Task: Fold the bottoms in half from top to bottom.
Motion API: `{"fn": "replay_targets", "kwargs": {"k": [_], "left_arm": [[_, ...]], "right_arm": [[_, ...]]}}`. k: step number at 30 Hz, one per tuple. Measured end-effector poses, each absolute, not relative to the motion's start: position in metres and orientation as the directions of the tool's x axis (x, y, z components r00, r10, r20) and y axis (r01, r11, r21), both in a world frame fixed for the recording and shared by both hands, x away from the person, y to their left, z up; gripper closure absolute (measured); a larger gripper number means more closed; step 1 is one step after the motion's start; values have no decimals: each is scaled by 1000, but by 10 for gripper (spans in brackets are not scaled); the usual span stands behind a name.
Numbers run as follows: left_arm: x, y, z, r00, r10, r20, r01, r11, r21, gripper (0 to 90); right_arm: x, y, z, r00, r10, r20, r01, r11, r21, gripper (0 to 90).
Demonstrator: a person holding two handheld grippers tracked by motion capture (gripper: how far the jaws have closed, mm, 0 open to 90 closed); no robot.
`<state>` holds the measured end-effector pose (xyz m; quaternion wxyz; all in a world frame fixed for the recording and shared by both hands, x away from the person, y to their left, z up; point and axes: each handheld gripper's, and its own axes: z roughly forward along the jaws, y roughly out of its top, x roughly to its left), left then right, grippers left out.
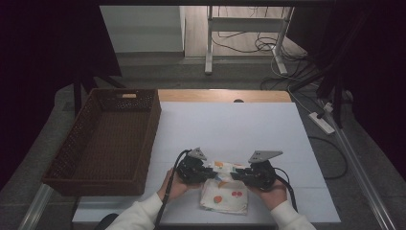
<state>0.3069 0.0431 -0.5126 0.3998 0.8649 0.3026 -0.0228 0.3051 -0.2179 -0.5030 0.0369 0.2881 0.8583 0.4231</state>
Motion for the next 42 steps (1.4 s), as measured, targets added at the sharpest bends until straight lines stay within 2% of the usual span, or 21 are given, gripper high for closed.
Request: {"fn": "replay_targets", "kwargs": {"k": [31, 42], "left_arm": [[287, 44, -514, 833, 474, -286, 528, -527, 666, 769], [283, 43, -515, 837, 469, -283, 524, -535, 663, 719]], "right_arm": [[284, -218, -505, -851, 496, 175, 447, 506, 737, 765], [277, -219, -507, -861, 485, 155, 431, 534, 727, 751]]}}
